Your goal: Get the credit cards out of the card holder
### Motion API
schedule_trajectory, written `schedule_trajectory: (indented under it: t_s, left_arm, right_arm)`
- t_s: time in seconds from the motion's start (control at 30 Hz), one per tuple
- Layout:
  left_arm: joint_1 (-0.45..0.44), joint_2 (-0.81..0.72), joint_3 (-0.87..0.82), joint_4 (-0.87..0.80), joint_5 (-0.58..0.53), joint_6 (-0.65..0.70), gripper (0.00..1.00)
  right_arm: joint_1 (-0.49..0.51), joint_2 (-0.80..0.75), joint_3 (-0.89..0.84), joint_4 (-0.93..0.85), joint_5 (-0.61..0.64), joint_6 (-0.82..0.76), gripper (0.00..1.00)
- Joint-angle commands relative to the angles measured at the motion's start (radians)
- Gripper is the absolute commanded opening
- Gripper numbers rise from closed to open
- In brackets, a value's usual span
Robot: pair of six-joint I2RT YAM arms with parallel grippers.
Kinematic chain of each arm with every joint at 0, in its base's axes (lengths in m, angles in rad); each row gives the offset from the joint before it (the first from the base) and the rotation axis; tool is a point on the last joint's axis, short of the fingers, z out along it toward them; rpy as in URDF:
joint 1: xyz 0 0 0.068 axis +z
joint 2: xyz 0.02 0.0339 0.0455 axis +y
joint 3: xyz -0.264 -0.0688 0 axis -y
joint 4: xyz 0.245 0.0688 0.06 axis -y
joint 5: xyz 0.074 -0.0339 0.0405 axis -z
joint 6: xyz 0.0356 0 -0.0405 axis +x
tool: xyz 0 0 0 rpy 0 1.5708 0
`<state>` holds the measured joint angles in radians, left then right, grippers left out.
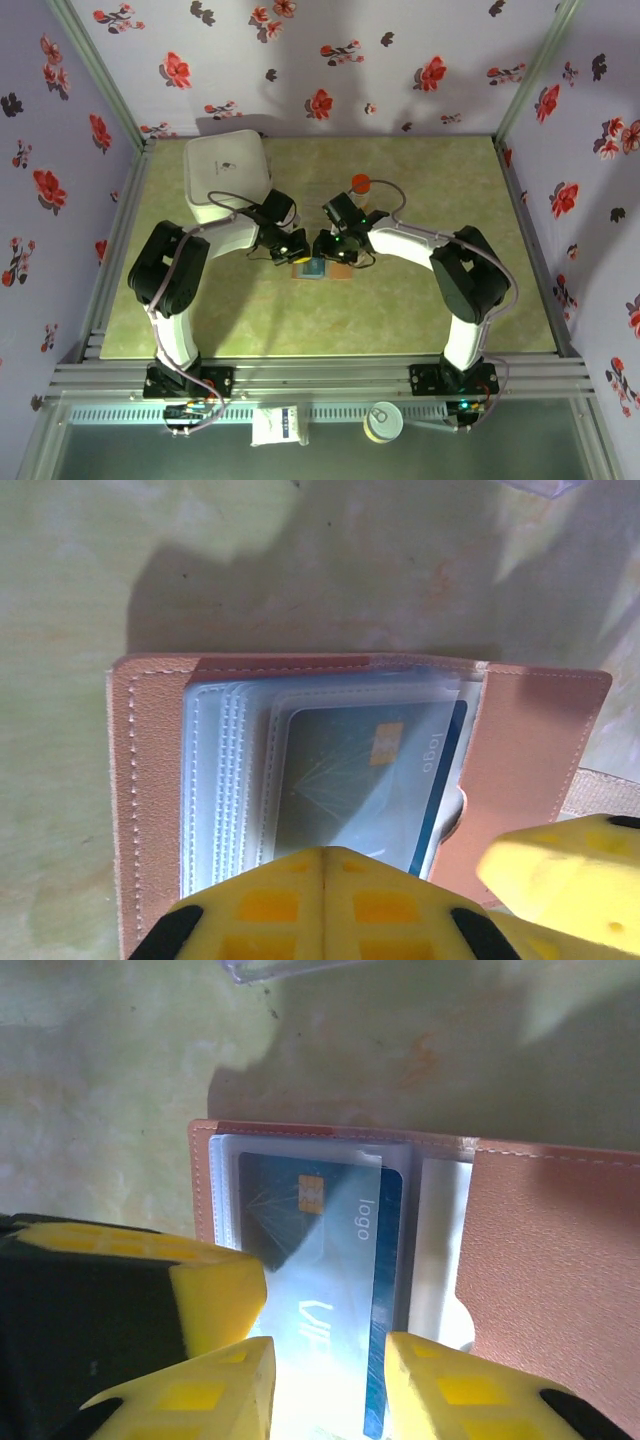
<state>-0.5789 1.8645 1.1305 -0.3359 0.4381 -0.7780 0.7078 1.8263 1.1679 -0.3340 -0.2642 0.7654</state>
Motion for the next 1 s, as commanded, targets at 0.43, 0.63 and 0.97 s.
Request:
schedule_trajectory:
  t_s: [0.43,0.63,0.97]
  left_arm:
    - [0.0,0.01,0.006,-0.04,-0.024,0.023,0.04]
    - [0.002,0.01,0.006,-0.04,-0.023,0.023,0.04]
    - [0.005,0.009,0.015,-0.064,-0.044,0.034,0.04]
  right_arm:
    - [-0.018,0.057,-0.049,0.096,-0.059,0.031,0.27]
    - [-0.022,0.062,-0.046,0.064,-0.032,0.023,0.28]
    - [-0.022,0.017,-0.025,0.0,0.011,-0.004,0.31]
